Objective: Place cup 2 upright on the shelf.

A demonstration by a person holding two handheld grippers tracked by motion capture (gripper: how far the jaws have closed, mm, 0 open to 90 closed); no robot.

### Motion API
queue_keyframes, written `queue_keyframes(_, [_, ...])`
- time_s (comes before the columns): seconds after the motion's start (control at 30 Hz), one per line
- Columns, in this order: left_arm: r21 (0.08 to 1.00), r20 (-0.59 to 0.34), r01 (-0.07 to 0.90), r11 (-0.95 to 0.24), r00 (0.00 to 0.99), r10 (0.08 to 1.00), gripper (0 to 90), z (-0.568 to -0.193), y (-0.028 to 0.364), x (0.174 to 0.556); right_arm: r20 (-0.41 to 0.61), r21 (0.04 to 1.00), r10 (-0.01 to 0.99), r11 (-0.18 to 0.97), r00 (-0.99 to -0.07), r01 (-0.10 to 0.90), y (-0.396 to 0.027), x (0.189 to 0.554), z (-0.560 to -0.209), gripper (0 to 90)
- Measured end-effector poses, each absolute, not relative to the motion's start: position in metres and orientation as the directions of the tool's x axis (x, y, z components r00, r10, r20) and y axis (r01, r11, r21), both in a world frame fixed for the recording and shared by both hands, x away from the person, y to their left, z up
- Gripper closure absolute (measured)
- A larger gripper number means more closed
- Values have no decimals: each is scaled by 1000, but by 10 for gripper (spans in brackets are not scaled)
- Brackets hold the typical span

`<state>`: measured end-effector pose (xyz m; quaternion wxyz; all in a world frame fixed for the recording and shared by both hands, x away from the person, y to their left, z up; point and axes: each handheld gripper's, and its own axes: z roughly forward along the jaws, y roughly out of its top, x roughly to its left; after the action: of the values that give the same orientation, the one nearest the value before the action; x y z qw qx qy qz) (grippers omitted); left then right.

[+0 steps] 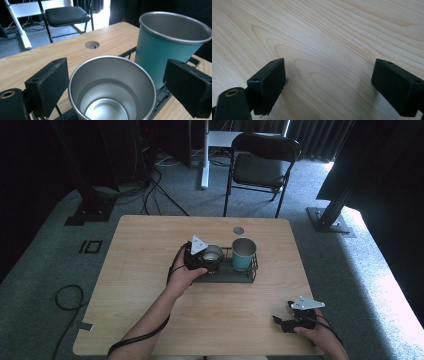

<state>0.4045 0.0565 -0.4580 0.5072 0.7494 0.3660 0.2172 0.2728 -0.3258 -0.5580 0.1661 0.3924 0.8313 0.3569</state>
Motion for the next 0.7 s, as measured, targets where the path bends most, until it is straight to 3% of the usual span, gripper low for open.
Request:
queue_keyframes(0.13, [923, -32, 312, -223, 642, 766, 73, -453, 62, 400, 4, 724, 771, 437, -637, 534, -326, 273, -558, 116])
queue_keyframes(0.2, [923, -24, 306, -235, 653, 757, 21, -451, 65, 398, 4, 724, 771, 438, -637, 534, -326, 273, -558, 116])
queue_keyframes(0.7, [921, -10, 312, -232, 616, 788, 21, -450, 94, 393, 3, 723, 775, 435, -632, 536, -325, 273, -558, 113])
